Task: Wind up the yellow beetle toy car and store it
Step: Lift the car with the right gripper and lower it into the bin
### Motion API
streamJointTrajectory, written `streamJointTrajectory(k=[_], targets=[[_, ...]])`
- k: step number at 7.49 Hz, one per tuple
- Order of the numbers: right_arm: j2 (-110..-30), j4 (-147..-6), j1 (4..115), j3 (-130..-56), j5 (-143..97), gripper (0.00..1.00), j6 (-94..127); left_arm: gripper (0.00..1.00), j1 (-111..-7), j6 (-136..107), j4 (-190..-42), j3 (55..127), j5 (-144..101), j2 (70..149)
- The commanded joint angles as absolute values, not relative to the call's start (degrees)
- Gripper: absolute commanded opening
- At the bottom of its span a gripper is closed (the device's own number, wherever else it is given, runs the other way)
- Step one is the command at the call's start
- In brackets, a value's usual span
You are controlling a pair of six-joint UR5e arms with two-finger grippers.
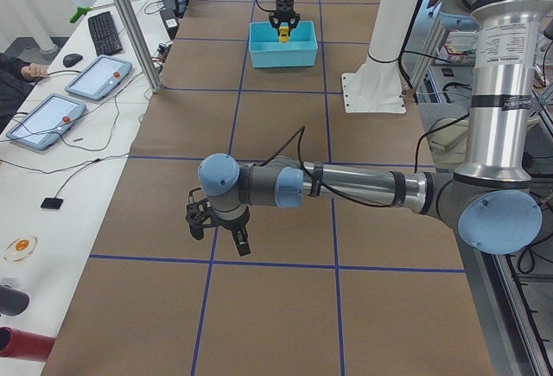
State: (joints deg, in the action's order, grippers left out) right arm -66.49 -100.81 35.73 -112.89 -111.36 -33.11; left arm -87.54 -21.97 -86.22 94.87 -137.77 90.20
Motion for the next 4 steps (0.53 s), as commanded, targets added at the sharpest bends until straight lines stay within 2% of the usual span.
streamJointTrajectory(k=[1, 4], targets=[[-71.0, -91.3, 36.0, -108.7, -111.5, 0.0, -35.3, 1.0, -87.5, -22.0, -86.2, 94.8, -137.8, 90.3], [-71.5, -90.3, 35.8, -106.6, -111.4, 0.0, -35.5, 1.0, -87.5, -22.0, -86.2, 94.9, -137.8, 90.4]])
